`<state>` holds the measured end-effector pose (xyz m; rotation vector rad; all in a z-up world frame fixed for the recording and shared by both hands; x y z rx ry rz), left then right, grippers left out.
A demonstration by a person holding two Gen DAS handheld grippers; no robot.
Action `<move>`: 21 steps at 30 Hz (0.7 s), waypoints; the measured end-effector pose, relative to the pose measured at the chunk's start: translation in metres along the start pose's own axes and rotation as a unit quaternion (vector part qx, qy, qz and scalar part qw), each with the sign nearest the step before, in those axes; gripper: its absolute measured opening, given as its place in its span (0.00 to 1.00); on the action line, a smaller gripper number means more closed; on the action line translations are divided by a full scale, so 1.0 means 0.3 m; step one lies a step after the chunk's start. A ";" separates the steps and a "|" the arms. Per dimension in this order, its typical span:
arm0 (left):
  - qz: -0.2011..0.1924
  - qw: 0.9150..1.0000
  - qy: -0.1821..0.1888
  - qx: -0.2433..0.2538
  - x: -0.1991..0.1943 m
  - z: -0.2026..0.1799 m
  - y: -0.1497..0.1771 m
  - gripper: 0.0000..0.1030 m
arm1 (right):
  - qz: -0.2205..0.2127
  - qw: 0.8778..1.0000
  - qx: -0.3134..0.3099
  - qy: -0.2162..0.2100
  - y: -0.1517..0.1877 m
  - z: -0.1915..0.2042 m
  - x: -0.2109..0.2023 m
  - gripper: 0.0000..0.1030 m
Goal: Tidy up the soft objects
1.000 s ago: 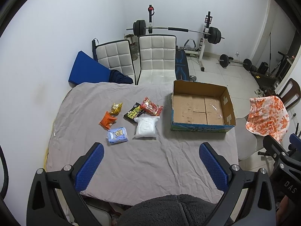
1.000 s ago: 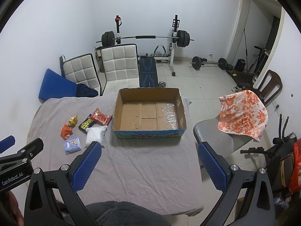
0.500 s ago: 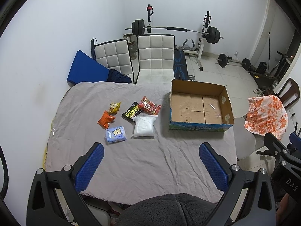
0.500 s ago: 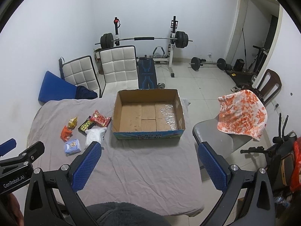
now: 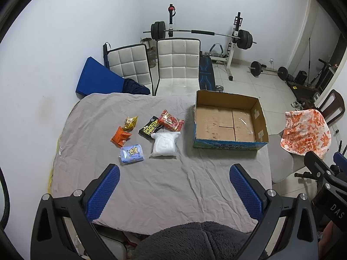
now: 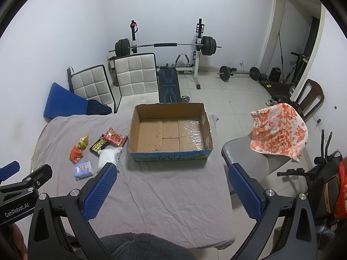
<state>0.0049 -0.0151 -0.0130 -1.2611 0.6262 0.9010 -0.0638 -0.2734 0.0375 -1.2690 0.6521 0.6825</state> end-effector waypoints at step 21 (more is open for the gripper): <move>0.000 1.000 0.000 -0.006 -0.007 0.001 0.004 1.00 | -0.005 1.000 0.003 0.006 0.016 -0.013 -0.013 1.00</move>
Point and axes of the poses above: each gripper's, at about its wrist camera, not at the fingertips, and x roughly the way its jaws point, z to its left, y to its underside, the point moved 3 cm from there along x, roughly the way its jaws point, and after that the axes turned 14 degrees about -y, right-handed, at the moved point
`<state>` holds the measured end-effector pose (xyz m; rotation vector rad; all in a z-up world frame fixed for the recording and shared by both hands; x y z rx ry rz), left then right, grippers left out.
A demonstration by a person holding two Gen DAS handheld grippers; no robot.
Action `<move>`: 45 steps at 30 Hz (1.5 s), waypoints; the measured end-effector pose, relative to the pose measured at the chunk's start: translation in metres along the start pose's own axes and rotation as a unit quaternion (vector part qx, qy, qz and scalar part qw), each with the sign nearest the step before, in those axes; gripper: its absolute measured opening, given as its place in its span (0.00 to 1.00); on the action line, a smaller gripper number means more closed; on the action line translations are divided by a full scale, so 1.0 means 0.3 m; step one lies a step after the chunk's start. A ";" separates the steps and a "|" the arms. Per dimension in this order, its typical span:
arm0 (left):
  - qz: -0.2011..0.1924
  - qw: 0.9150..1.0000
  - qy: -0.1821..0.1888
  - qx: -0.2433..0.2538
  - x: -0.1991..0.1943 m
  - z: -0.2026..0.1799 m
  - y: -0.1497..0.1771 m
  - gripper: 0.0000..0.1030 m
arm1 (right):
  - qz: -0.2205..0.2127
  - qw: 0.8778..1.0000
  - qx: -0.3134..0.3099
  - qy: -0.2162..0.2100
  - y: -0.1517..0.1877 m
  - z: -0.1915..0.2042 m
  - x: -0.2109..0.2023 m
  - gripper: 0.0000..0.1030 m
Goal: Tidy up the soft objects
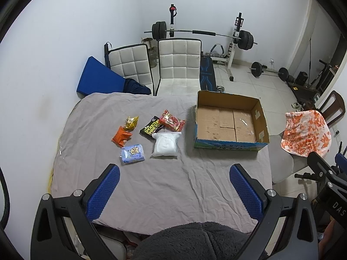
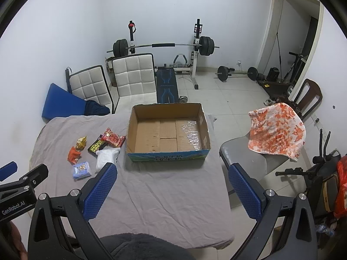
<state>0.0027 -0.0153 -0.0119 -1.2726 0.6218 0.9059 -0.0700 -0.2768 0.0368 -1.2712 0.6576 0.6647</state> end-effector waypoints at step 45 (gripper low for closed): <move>0.274 0.957 -0.042 -0.086 1.164 0.441 0.015 1.00 | 0.327 0.936 -0.015 -0.132 -0.008 0.624 1.468 1.00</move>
Point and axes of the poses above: each gripper's, at about its wrist camera, not at the fingertips, and x roughly the way its jaws point, z to its left, y to its underside, the point moved 3 cm from there along x, roughly the way its jaws point, and after that the axes turned 14 degrees about -y, right-handed, at the moved point
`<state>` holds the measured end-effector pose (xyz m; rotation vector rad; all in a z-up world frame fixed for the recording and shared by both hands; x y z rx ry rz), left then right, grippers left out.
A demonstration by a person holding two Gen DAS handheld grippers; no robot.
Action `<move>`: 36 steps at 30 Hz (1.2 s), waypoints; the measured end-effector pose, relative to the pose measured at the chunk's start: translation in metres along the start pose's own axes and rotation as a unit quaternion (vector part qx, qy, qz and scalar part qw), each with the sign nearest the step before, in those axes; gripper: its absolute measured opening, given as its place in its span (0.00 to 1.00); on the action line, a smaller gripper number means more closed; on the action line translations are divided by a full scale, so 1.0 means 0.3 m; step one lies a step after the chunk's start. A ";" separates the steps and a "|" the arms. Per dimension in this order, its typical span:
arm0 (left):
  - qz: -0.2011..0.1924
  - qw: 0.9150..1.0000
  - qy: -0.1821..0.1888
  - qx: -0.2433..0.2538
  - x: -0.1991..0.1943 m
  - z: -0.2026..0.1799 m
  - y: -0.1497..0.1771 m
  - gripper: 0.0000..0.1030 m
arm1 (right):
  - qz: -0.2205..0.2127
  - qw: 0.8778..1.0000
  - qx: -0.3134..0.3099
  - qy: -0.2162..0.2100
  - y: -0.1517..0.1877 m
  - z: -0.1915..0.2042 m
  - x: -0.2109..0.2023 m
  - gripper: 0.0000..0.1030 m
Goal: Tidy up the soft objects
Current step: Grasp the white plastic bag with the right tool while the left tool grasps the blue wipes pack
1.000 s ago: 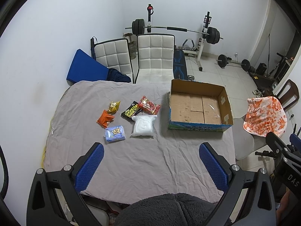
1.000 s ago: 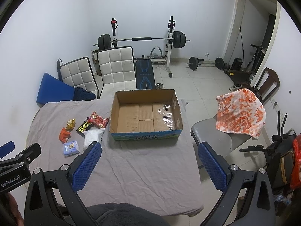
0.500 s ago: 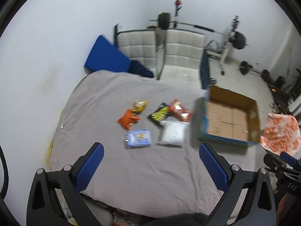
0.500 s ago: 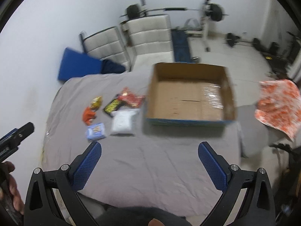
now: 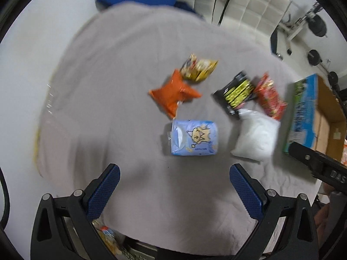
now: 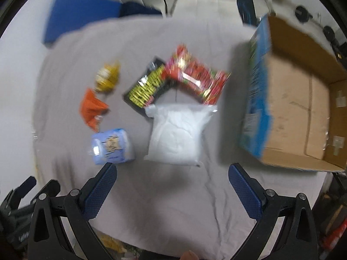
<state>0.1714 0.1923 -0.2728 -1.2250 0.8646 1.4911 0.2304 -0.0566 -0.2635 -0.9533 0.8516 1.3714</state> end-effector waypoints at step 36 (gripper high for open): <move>0.128 0.988 0.081 0.027 0.635 -0.262 -0.172 0.87 | 0.129 0.986 0.080 0.068 0.022 -0.219 0.753 0.87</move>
Point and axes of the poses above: each gripper's, at about its wrist camera, not at the fingertips, and x roughly the way its jaws point, z to its left, y to its underside, the point moved 3 cm from there along x, roughly the way its jaws point, and after that the axes turned 14 degrees about -y, right-handed, at the moved point
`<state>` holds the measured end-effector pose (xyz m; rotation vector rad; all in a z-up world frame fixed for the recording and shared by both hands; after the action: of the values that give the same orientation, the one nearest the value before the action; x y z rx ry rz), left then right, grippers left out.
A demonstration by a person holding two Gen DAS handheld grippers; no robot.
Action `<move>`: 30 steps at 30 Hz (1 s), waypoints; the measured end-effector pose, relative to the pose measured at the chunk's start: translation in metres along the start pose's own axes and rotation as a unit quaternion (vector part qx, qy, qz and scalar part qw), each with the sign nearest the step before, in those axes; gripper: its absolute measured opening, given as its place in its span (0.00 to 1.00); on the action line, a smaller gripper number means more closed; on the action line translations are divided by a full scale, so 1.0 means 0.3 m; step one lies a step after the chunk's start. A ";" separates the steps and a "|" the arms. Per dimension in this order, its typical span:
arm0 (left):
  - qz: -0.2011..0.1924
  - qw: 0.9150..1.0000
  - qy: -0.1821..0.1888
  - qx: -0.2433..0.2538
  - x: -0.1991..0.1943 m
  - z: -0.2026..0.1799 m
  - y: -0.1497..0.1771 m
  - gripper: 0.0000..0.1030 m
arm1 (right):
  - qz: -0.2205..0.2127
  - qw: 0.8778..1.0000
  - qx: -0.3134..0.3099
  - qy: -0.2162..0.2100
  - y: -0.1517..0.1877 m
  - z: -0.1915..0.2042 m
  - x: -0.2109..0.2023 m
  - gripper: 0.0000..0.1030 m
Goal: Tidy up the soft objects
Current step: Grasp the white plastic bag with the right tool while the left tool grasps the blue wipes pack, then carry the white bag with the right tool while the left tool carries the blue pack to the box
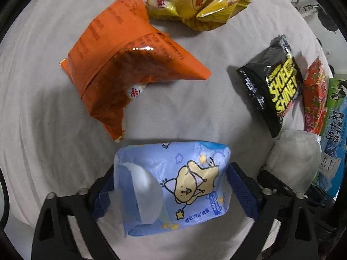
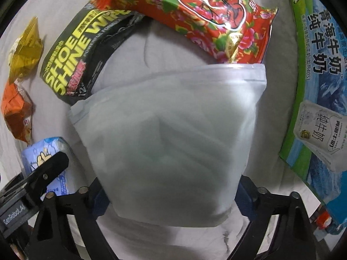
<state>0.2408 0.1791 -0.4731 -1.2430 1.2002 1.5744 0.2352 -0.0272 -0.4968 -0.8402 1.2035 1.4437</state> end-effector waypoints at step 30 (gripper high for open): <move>-0.167 0.985 0.039 0.023 -0.574 0.041 0.335 0.45 | -0.085 0.991 -0.081 -0.057 0.284 0.129 -0.221 0.72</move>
<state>0.1798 0.1623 -0.2836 -1.4046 1.0067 1.2560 0.1712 -0.0050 -0.4044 -0.9340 0.9153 1.4432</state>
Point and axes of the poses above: each gripper's, at about its wrist camera, not at the fingertips, and x roughly the way its jaws point, z to its left, y to its underside, the point moved 3 cm from there along x, roughly the way its jaws point, and after that the axes turned 14 degrees about -y, right-handed, at the moved point
